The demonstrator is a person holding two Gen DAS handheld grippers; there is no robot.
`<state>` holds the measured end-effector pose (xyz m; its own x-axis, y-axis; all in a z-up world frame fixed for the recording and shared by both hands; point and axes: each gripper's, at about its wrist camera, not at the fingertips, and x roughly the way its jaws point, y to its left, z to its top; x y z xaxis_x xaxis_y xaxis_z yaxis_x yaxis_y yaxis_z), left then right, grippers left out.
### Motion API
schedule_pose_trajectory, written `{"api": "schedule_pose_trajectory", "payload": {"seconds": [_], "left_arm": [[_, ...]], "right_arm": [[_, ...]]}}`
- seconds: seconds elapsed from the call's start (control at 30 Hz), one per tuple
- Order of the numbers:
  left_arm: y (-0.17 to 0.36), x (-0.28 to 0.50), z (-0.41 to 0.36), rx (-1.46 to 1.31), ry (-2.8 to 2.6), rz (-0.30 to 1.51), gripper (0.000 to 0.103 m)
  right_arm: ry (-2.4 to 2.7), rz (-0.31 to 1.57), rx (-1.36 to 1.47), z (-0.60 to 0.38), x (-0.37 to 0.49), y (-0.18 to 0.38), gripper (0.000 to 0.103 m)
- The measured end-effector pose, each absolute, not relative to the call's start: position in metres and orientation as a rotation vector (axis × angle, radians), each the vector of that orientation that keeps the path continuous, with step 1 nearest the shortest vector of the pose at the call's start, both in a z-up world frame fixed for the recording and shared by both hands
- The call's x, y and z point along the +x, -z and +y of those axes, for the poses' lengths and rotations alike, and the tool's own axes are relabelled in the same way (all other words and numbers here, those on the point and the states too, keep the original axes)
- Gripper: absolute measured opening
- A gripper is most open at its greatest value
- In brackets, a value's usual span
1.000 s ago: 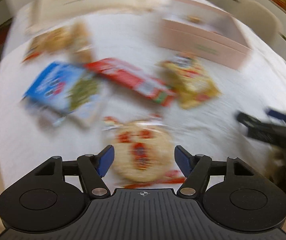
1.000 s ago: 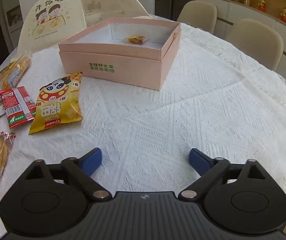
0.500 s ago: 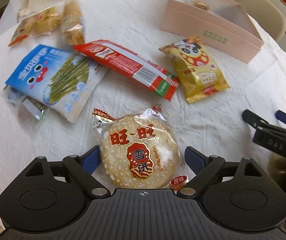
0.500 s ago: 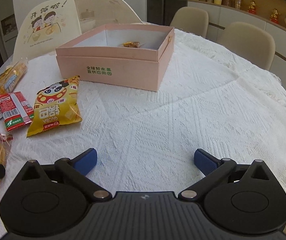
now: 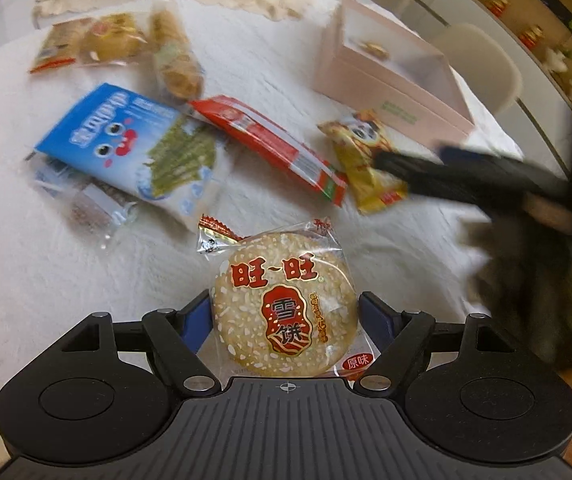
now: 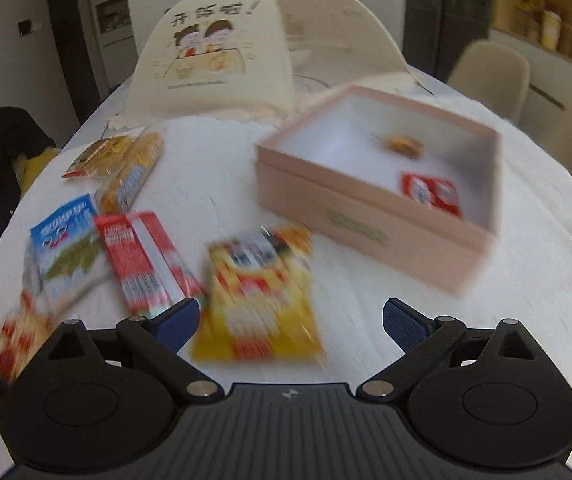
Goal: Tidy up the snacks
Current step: 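Lower rice cake into pink box with left tool while right drops panda bag in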
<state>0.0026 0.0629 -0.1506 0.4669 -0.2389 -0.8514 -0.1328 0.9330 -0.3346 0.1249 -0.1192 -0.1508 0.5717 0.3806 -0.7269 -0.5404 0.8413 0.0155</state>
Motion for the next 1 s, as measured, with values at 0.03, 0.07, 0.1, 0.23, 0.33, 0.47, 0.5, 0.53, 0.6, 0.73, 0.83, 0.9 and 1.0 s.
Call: {"api": "schedule_pose_trajectory", "payload": {"seconds": [0.03,0.07,0.1,0.23,0.33,0.47,0.5,0.53,0.6,0.73,0.83,0.9,1.0], "left_arm": [[0.151,0.004,0.062,-0.378,0.092,1.097,0.082],[0.152,0.004,0.061,-0.372,0.119,1.103,0.082],[0.15,0.004,0.06,-0.365,0.149,1.108,0.082],[0.137,0.009,0.059,-0.3,0.269,1.092,0.082],[0.112,0.023,0.059,-0.266,0.355,1.049,0.082],[0.056,0.067,0.07,-0.299,0.467,0.918,0.082],[0.042,0.081,0.072,-0.299,0.48,0.879,0.082],[0.03,0.095,0.074,-0.291,0.491,0.842,0.082],[0.007,0.128,0.072,-0.247,0.51,0.786,0.082],[-0.013,0.188,0.059,-0.207,0.571,0.724,0.082],[-0.008,0.225,0.047,-0.217,0.627,0.697,0.084],[0.025,0.257,0.032,-0.214,0.624,0.683,0.085],[0.099,0.303,0.01,-0.199,0.545,0.849,0.076]], "right_arm": [[-0.54,0.82,-0.232,-0.108,0.134,0.157,0.096],[-0.539,0.876,-0.239,-0.097,0.143,0.164,0.083],[-0.541,0.942,-0.233,-0.092,0.152,0.17,0.063],[-0.535,0.949,-0.277,-0.1,0.131,0.146,0.058],[-0.511,0.921,-0.328,-0.123,0.103,0.108,0.058],[-0.424,0.857,-0.29,-0.16,0.091,0.041,0.058],[-0.394,0.833,-0.269,-0.168,0.092,0.022,0.059],[-0.365,0.807,-0.239,-0.176,0.096,0.004,0.059],[-0.322,0.77,-0.167,-0.192,0.108,-0.026,0.059],[-0.248,0.709,-0.026,-0.214,0.146,-0.07,0.059],[-0.217,0.673,-0.021,-0.212,0.179,-0.087,0.059],[-0.207,0.674,0.002,-0.208,0.211,-0.088,0.059],[-0.168,0.749,0.053,-0.193,0.269,-0.063,0.062]]}}
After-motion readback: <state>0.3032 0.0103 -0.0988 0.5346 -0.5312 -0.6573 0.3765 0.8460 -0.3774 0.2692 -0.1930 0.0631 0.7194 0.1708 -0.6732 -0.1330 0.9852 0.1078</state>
